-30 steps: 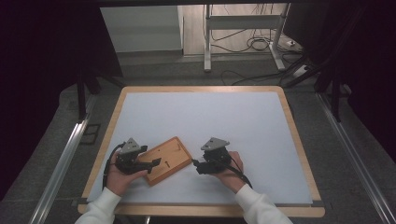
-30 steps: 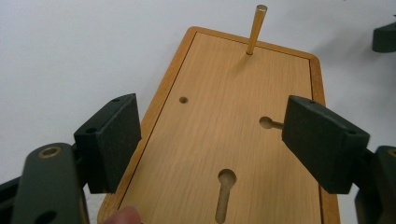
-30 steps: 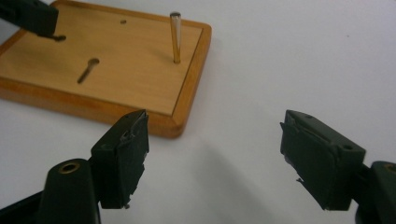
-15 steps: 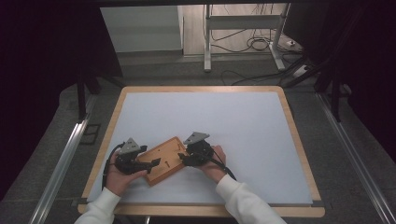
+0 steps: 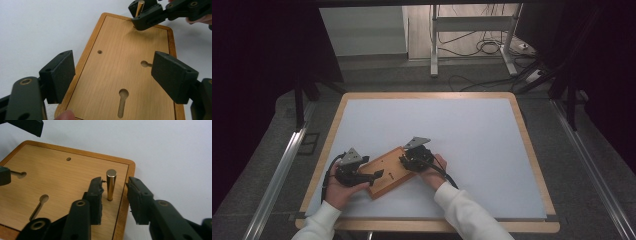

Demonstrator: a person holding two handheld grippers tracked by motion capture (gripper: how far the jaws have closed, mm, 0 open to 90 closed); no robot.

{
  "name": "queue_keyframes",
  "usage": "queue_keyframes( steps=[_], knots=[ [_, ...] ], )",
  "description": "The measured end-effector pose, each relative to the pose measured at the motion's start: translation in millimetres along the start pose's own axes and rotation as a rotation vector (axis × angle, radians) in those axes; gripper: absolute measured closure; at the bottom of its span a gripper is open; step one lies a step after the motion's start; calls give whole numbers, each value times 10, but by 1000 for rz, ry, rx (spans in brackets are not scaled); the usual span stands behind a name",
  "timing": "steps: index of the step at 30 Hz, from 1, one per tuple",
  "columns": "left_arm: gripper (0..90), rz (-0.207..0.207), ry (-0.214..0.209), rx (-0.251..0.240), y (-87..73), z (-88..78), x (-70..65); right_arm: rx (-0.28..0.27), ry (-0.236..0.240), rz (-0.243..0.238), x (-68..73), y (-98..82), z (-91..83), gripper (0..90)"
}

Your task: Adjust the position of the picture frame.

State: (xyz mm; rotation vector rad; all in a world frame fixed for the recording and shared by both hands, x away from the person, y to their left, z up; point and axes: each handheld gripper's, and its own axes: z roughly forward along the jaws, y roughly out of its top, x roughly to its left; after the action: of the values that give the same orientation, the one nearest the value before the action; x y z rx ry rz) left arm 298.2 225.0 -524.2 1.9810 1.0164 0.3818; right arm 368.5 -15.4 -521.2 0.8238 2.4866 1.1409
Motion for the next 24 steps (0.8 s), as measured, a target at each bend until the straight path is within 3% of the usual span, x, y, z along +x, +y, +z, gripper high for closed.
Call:
queue_keyframes(
  steps=[7, 10, 15, 24],
  knots=[
    [190, 1, -1, 0, -2, -2, 2, 0, 8, 21, 19, 17, 41, 834],
    [190, 3, -1, 1, -2, -3, 1, -1, 2, 16, 31, 20, 44, 837],
    [190, 3, 1, 1, -2, -4, 8, -15, 38, 73, -14, 5, 37, 843],
    [190, 5, 3, -5, -1, -12, 5, -25, 56, 97, -33, -6, 30, 844]
  ],
)
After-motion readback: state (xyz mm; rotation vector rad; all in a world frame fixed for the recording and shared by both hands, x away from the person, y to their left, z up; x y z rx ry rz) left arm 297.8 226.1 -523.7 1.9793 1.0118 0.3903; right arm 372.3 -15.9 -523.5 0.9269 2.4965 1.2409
